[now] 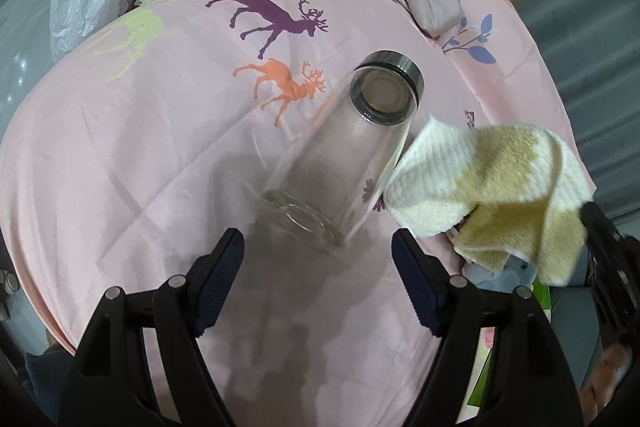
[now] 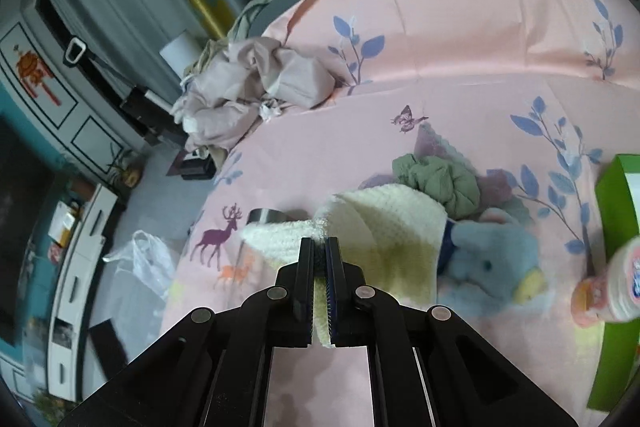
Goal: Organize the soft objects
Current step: 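Grasp the cream-and-olive knit towel edge with the right gripper, then lift the towel and drag it onto open sheet beside the bottle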
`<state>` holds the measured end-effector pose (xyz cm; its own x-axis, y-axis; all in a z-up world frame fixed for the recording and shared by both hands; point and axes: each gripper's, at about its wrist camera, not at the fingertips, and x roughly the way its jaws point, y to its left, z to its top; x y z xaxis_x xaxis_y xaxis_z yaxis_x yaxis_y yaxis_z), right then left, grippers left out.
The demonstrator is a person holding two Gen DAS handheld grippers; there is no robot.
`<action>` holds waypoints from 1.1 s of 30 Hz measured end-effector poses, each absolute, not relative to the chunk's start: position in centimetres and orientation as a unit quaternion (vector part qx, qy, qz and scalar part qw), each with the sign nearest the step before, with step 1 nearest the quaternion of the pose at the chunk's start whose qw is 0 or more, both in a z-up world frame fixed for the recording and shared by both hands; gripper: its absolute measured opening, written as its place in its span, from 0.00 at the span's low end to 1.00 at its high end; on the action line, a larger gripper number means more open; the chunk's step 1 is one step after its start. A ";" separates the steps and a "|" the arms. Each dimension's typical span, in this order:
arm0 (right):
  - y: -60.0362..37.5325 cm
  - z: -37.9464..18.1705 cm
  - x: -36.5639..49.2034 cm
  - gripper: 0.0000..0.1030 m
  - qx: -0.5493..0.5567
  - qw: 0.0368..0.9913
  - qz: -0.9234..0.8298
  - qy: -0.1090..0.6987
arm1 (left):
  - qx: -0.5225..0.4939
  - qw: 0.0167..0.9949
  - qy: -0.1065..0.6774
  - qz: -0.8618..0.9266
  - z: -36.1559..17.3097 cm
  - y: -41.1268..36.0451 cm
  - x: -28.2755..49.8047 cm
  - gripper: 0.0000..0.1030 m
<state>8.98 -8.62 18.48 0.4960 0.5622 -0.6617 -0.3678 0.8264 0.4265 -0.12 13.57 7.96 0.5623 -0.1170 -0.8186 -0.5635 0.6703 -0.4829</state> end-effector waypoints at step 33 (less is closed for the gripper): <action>-14.6 8.4 1.6 0.06 0.141 0.816 0.195 0.526 | -0.258 0.795 0.538 -0.107 7.2 9.1 0.6 0.79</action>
